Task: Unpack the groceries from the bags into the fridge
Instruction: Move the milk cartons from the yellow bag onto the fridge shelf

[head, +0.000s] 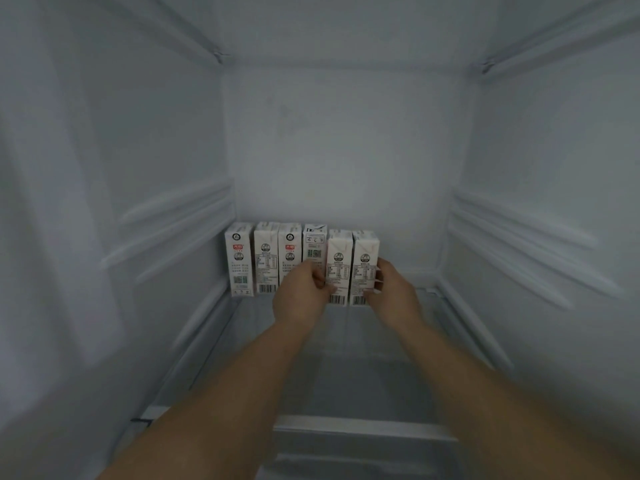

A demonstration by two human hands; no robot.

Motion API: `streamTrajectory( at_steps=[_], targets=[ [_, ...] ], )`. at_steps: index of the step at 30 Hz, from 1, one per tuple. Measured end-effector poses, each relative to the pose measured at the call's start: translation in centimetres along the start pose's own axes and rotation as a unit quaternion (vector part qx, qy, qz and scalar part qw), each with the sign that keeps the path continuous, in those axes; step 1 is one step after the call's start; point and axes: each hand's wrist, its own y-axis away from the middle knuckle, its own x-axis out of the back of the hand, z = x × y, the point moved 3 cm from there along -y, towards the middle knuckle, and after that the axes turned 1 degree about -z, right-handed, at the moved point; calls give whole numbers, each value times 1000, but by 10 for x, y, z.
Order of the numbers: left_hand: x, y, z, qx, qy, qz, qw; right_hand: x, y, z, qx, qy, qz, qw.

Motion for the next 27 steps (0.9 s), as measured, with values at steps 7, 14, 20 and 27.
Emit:
streamTrajectory(
  at_steps=[7, 14, 20, 27],
  targets=[
    [-5, -6, -1, 19, -1, 6, 1000, -5, -8, -1, -4, 2, 4, 1000],
    [-9, -10, 0, 30, -6, 26, 999, -7, -15, 1, -3, 2, 7, 1000],
    [-9, -9, 1, 24, -5, 22, 999, -7, -17, -2, -6, 9, -1, 1000],
    [10, -2, 11, 25, 49, -94, 994, 12, 2, -14, 11, 11, -27, 1000]
  ],
)
